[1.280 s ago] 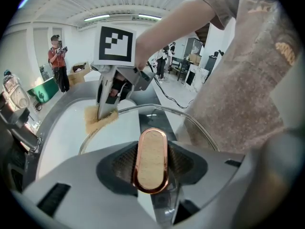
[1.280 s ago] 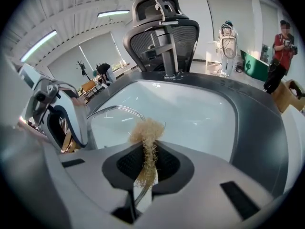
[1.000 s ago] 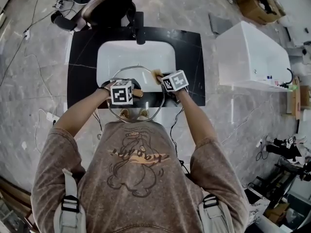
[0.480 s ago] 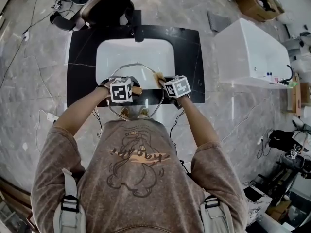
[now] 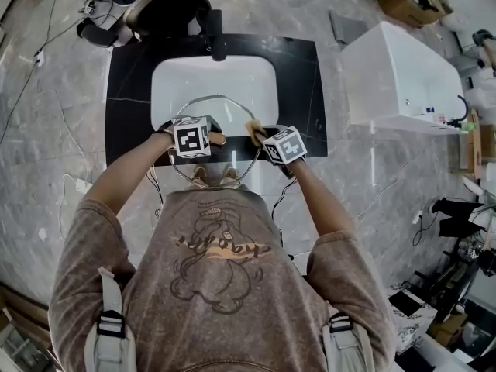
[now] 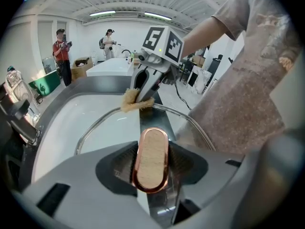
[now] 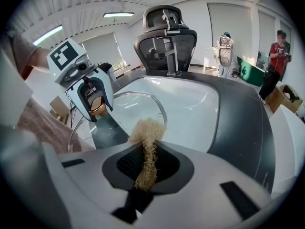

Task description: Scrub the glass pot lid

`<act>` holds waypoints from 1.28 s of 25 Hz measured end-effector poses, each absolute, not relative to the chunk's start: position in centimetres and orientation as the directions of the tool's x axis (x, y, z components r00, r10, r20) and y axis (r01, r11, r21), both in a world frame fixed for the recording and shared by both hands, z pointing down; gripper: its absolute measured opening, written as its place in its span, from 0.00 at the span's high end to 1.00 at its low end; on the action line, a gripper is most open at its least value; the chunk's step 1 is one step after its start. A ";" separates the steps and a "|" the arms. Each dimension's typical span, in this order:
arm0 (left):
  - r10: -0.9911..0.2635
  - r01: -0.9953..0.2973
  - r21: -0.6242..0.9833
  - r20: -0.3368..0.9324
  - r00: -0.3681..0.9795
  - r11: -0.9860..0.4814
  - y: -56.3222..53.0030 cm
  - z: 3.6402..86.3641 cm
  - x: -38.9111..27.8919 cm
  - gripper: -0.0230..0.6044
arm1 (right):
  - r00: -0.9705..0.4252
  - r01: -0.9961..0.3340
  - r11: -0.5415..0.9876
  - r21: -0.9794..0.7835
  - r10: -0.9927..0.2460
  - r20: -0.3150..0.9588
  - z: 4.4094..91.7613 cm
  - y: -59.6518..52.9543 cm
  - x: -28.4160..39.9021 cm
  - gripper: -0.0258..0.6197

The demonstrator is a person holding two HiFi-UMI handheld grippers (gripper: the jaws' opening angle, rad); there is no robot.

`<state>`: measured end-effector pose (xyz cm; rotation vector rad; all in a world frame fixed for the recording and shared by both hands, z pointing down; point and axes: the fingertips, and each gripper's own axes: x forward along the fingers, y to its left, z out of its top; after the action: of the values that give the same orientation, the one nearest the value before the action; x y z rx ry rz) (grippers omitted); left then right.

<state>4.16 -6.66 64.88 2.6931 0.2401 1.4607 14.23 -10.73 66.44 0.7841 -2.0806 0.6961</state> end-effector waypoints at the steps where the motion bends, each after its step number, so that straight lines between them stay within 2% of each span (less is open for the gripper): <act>1: 0.169 0.102 0.136 0.830 0.532 -0.985 -6.7 64.9 4.1 0.66 | -0.496 -0.721 0.662 -0.203 -0.289 0.819 66.4 -10.5 14.3 0.89; 14: 0.174 0.092 0.148 0.839 0.515 -0.985 -6.5 65.1 4.0 0.66 | -0.506 -0.651 0.736 -0.186 -0.238 0.829 66.1 -5.5 13.9 0.89; 32: 0.186 0.103 0.155 0.860 0.475 -0.982 -6.6 65.0 4.0 0.66 | -0.526 -0.712 0.652 -0.261 -0.249 0.813 65.7 -0.3 10.9 0.89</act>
<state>3.96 -6.59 65.05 2.6272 0.2582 1.5470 10.92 -0.35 65.72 0.7436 -2.0879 0.7568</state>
